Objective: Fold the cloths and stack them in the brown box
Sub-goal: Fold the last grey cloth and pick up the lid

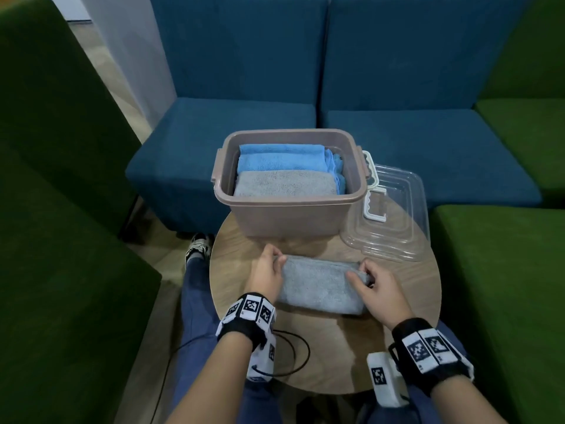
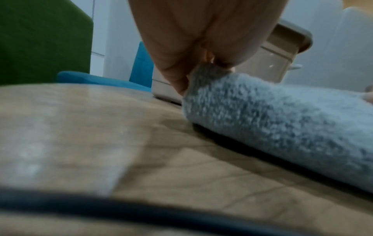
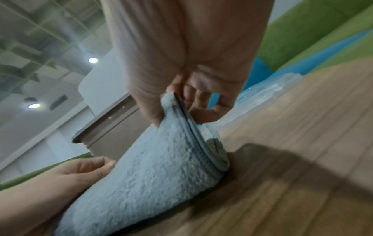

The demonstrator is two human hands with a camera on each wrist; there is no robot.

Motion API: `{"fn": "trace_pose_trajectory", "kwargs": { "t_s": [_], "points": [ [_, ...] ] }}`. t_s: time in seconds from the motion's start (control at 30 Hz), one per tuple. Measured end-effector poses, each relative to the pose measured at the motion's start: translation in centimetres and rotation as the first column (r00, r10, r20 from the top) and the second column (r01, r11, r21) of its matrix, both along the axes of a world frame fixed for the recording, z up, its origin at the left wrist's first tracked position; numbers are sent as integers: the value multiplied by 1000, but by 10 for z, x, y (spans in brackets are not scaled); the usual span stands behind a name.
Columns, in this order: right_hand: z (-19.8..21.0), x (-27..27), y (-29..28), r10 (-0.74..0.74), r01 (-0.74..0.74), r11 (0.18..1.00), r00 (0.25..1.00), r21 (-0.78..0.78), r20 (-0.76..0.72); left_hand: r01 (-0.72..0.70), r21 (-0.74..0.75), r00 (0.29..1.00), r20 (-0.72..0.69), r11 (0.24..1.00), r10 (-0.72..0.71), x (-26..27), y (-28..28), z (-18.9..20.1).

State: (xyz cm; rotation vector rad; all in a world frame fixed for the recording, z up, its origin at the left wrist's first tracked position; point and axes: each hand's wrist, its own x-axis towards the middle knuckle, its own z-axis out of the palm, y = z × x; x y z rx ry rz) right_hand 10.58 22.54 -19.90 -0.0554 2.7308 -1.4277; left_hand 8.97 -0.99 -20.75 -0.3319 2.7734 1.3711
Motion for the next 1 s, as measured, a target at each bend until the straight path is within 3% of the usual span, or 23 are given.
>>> {"fn": "trace_pose_trajectory", "kwargs": {
  "t_s": [0.13, 0.33, 0.57, 0.63, 0.7, 0.77, 0.83, 0.9, 1.0],
  "points": [
    [-11, -12, -9, -78, 67, 984, 995, 166, 62, -86, -72, 983, 155, 994, 96, -10, 7, -4],
    [-7, -25, -23, -165, 95, 894, 979, 437, 123, -50, -201, 975, 203, 978, 91, -20, 3, -9],
    [1, -33, -34, -192, 93, 809, 975, 581, 112, -33, -284, 975, 202, 958, 94, -21, 2, -12],
    [7, -32, -42, -92, 78, 727, 996, 682, -15, -28, -301, 975, 200, 953, 92, -22, 3, -12],
    [16, -27, -59, 108, -23, 750, 990, 661, -89, -18, -306, 976, 202, 952, 83, -23, 3, -12],
    [18, -17, -77, 340, -270, 768, 940, 581, -13, -11, -311, 976, 203, 950, 78, -24, 2, -12],
    [8, -8, -87, 483, -493, 666, 857, 559, 180, -13, -299, 979, 191, 954, 74, -25, 0, -13],
    [-4, -6, -80, 491, -548, 604, 828, 579, 270, -34, -257, 983, 169, 966, 79, -25, -1, -13],
    [-8, -9, -53, 402, -485, 627, 872, 610, 280, -105, -213, 978, 155, 971, 140, -25, 4, -11]
  ]
}}
